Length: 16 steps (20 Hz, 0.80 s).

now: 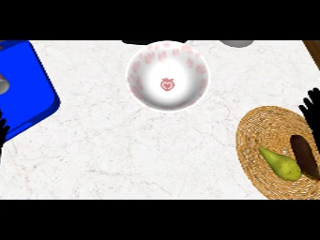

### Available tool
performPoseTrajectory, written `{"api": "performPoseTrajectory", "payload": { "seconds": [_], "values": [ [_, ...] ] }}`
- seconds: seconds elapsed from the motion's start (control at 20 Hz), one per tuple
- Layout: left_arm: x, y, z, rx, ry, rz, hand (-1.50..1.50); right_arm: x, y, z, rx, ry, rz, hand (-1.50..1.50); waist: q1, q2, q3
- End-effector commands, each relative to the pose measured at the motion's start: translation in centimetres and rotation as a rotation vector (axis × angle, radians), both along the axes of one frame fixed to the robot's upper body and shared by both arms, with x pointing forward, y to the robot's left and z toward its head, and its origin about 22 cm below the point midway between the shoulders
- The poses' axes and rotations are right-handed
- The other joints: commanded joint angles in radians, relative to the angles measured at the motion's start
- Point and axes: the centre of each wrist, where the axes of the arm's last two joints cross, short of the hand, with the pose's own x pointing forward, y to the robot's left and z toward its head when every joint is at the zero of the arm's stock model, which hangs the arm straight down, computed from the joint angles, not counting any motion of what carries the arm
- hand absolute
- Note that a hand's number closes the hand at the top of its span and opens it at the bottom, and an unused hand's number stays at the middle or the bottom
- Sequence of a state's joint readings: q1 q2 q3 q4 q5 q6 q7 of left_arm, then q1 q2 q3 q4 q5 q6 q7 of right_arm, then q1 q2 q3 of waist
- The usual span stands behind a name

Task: Pick the pear from the placemat and place it in the bowl

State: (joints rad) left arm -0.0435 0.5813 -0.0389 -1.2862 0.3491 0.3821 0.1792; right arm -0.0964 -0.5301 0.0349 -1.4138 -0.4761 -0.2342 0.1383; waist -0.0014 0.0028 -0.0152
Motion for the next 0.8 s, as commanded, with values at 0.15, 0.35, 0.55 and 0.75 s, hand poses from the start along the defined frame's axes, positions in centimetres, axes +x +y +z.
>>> {"api": "performPoseTrajectory", "payload": {
  "seconds": [0.15, 0.35, 0.55, 0.75],
  "values": [
    [3.6, -7.4, 2.8, -0.050, -0.235, -0.314, 0.00, -0.8, 5.0, -0.4, -0.175, 0.134, 0.714, 1.50, 0.029, 0.002, 0.014],
    [3.6, -12.2, 2.9, -0.126, -0.312, -0.485, 0.00, -0.4, 4.3, 3.7, -0.627, -0.075, 0.868, 1.50, -0.020, -0.024, 0.014],
    [3.6, -15.3, 3.2, -0.140, -0.359, -0.508, 0.00, -4.1, 1.7, -0.9, -0.204, -0.236, 0.798, -1.50, -0.028, -0.006, 0.018],
    [1.2, -17.0, 1.7, -0.136, -0.366, -0.522, 0.00, -5.6, -2.4, -0.3, -0.242, -0.374, 0.833, -1.50, -0.012, -0.008, 0.017]
  ]
}}
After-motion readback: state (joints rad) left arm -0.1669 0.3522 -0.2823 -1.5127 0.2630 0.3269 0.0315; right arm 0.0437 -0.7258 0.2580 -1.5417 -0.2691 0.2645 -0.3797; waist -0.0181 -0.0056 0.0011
